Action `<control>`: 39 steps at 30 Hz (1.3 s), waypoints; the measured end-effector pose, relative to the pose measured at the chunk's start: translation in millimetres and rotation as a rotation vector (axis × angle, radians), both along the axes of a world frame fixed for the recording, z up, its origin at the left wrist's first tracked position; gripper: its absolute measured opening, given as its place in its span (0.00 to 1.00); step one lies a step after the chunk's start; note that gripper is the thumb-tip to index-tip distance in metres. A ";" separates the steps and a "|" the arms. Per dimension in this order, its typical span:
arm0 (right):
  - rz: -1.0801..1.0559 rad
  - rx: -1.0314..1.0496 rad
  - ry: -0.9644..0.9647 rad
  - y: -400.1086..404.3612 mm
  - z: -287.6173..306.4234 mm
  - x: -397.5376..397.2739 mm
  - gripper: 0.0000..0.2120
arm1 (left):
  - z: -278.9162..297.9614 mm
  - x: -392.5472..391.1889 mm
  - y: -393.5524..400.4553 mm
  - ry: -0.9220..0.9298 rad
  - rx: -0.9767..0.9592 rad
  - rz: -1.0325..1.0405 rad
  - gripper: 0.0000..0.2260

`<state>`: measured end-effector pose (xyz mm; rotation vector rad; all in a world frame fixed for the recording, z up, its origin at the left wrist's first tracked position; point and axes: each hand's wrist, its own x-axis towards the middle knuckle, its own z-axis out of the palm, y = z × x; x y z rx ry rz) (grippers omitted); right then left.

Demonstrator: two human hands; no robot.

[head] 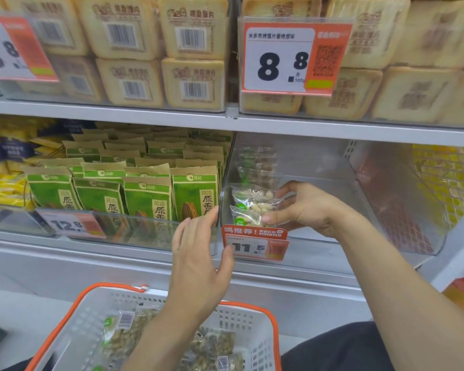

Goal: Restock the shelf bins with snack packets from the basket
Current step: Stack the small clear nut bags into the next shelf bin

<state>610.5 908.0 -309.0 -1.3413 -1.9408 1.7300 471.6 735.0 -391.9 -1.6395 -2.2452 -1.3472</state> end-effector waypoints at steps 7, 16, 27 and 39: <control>-0.061 0.266 -0.082 -1.9 11.8 13.0 0.50 | 3.1 -1.9 -9.1 0.014 -0.012 -0.068 0.26; 0.269 0.763 0.169 -136.3 2.7 -32.5 0.03 | -56.9 -25.6 -64.3 -0.290 -0.094 0.102 0.08; 0.834 0.385 -0.718 -136.8 -218.7 -61.8 0.22 | -219.2 -71.5 -212.4 -0.504 -1.076 0.168 0.24; 0.810 0.343 -0.538 -183.9 -287.4 -113.0 0.29 | -238.7 -62.7 -189.5 -0.745 -0.678 0.464 0.29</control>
